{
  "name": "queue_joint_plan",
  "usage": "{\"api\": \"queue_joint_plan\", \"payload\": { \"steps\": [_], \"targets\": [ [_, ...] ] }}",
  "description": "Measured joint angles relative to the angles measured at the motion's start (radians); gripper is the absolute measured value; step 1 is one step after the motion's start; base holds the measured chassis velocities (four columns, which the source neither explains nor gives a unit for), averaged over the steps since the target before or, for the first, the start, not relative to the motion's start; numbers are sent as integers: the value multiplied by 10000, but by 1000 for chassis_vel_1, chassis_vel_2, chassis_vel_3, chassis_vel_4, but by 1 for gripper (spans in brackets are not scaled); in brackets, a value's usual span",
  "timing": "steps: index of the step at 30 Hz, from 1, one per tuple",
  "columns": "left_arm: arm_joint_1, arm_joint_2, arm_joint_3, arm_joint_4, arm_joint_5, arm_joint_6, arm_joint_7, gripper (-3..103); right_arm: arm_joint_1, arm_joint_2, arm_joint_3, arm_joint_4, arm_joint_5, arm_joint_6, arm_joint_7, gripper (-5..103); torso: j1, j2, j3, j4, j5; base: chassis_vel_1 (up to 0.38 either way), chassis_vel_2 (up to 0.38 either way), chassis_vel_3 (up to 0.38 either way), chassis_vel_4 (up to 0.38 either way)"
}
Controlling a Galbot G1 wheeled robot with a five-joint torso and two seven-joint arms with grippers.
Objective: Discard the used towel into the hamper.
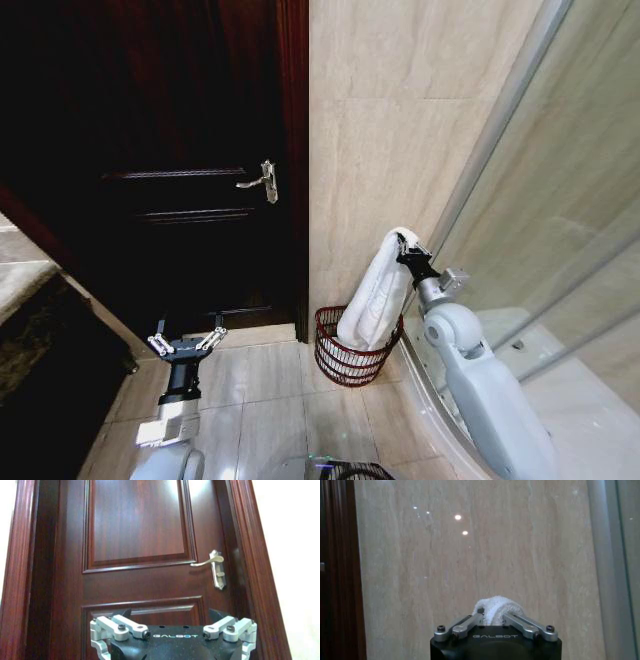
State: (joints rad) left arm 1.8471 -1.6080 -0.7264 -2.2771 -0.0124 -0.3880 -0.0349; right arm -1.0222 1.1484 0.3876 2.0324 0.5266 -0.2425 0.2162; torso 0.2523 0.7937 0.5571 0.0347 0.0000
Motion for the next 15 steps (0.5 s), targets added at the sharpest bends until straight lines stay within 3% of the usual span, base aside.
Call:
{"api": "queue_joint_plan", "payload": {
  "steps": [15],
  "targets": [
    [-49, -1, -31, 148, -107, -94, 1, 100, -1303, 321, 239, 1009, -507, 189, 207, 3, -270, -641, -370, -2, -1, -82, 76, 72, -86]
  ]
}}
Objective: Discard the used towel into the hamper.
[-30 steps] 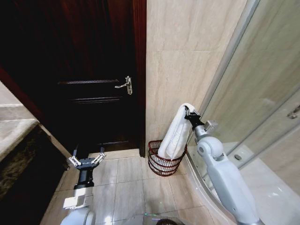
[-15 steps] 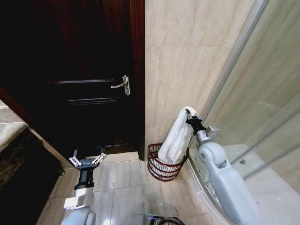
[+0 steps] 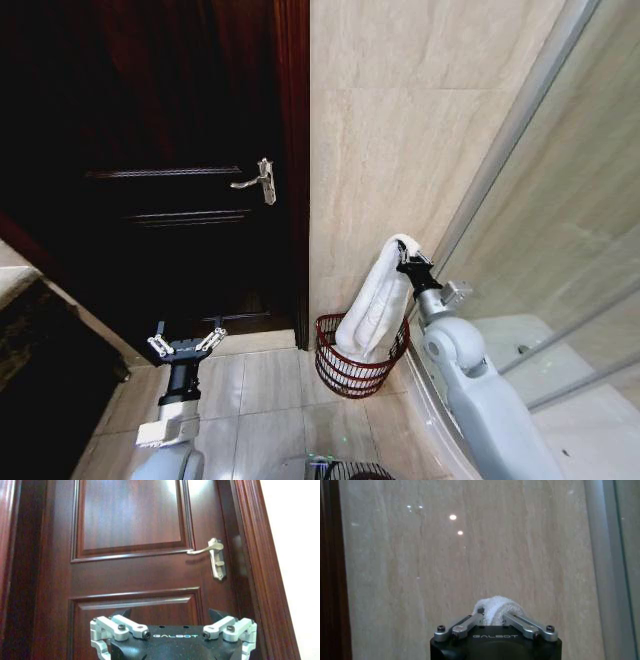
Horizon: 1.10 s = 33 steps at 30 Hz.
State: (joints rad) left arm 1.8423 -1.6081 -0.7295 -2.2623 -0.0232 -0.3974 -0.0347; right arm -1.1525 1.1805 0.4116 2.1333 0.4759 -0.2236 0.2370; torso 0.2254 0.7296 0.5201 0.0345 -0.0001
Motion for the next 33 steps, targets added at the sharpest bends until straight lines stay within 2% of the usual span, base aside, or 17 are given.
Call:
{"api": "queue_joint_plan", "payload": {
  "steps": [8, 22, 25, 33],
  "targets": [
    [-167, 0, -4, 159, -91, -4, -79, 100, -1183, 364, 123, 593, -803, 437, 53, 3, -44, -122, -78, 2, 3, -56, 73, 78, -61],
    [-347, 1, 25, 474, -191, 5, -75, 100, -2331, 874, 67, 1526, -1516, 488, 103, 3, -21, -65, -48, -1, 0, 0, 0, 0, 0],
    [-366, 0, 23, 503, -212, 5, -74, 100, -2540, 1131, 38, 1445, -1835, 647, -84, 3, -14, -50, -39, 0, 0, 0, 0, 0, 0],
    [-365, 1, 1, 503, -348, -46, -30, 100, -2674, 1497, 1, 781, -1953, 800, -245, 3, -5, -29, -27, 1, 1, 0, 0, 0, 0]
  ]
}}
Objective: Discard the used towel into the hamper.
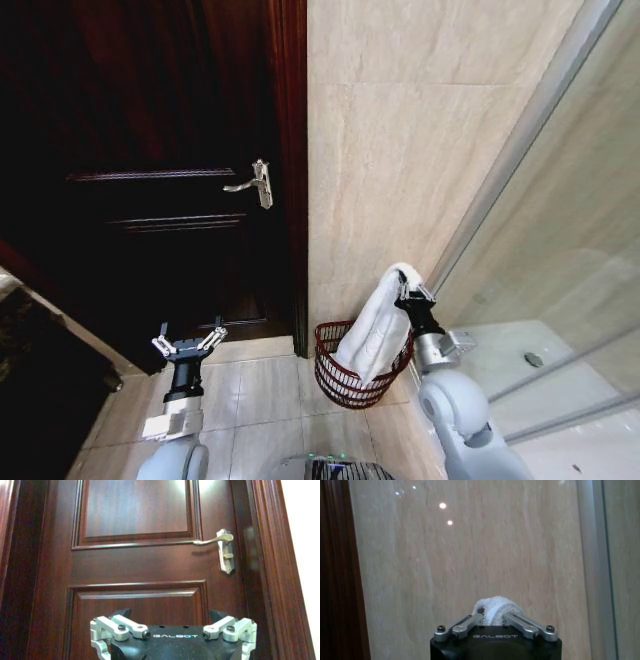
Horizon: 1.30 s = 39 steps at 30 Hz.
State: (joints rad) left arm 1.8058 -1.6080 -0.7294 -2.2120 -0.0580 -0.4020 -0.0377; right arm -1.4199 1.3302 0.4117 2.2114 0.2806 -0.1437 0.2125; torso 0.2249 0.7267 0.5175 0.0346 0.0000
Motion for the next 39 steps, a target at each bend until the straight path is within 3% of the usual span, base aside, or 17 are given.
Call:
{"api": "queue_joint_plan", "payload": {
  "steps": [7, 20, 25, 27, 32, 39],
  "targets": [
    [69, 0, -41, -9, -11, 12, 87, 100, -29, 115, 38, -324, -61, 131, -87, 3, -40, -88, -46, 0, 0, 0, 0, 0, 0],
    [53, 0, -67, 74, -5, 12, 131, 100, 388, 185, -12, -990, 223, 97, 59, 3, -288, -665, -371, 0, 3, 0, 0, 0, 0],
    [56, 0, -88, 104, -25, 9, 135, 100, 1118, -548, 115, -183, 759, -322, 683, 3, -385, -903, -512, 0, 3, 0, 0, 0, 0],
    [67, -1, -93, 155, -30, -29, 139, 100, 1493, -1104, 273, 620, 1322, -627, 1076, 3, -436, -1030, -592, 2, -2, 0, 0, 0, 0],
    [83, 0, -84, 286, -25, -141, 214, 100, 1923, -1707, 665, 1803, 2399, -977, 1642, 3, -535, -1273, -737, 0, 0, 0, 0, 0, 0],
    [46, 0, -51, 339, 32, -173, 261, 100, 1528, -1616, 528, 1481, 2370, -906, 1358, 3, -659, -1574, -914, -1, -1, 0, 0, 0, 0]
  ]
}}
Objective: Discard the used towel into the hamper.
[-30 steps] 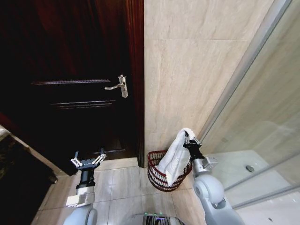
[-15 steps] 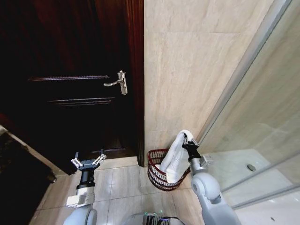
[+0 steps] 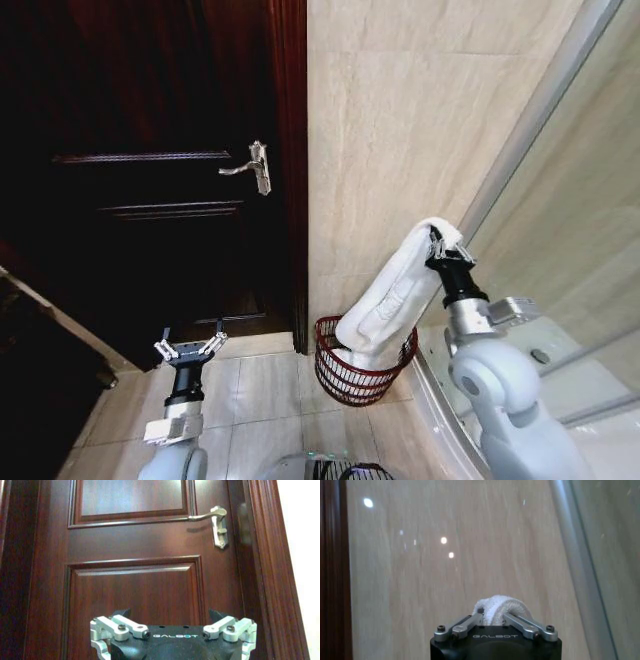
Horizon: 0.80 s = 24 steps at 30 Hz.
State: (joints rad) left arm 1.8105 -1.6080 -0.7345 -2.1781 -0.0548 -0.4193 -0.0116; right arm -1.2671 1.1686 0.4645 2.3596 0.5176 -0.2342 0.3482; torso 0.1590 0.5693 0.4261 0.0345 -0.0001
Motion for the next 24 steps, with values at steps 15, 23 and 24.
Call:
{"api": "queue_joint_plan", "payload": {
  "steps": [15, 23, 24],
  "targets": [
    [3, -1, 7, 17, 68, -31, -5, 100, -77, 832, -431, -3214, -701, 1153, -650, 3, -250, -634, -381, 0, 4, 0, 0, 0, 0],
    [-95, -1, 61, 57, 138, 7, -3, 100, 657, 152, -347, -1682, -90, 636, 87, 3, -380, -975, -597, 2, -3, 0, 0, 0, 0],
    [-95, -1, 61, 57, 138, 7, -3, 100, 657, 152, -347, -1682, -90, 636, 87, 3, -380, -975, -597, 2, -3, 0, 0, 0, 0]
  ]
}}
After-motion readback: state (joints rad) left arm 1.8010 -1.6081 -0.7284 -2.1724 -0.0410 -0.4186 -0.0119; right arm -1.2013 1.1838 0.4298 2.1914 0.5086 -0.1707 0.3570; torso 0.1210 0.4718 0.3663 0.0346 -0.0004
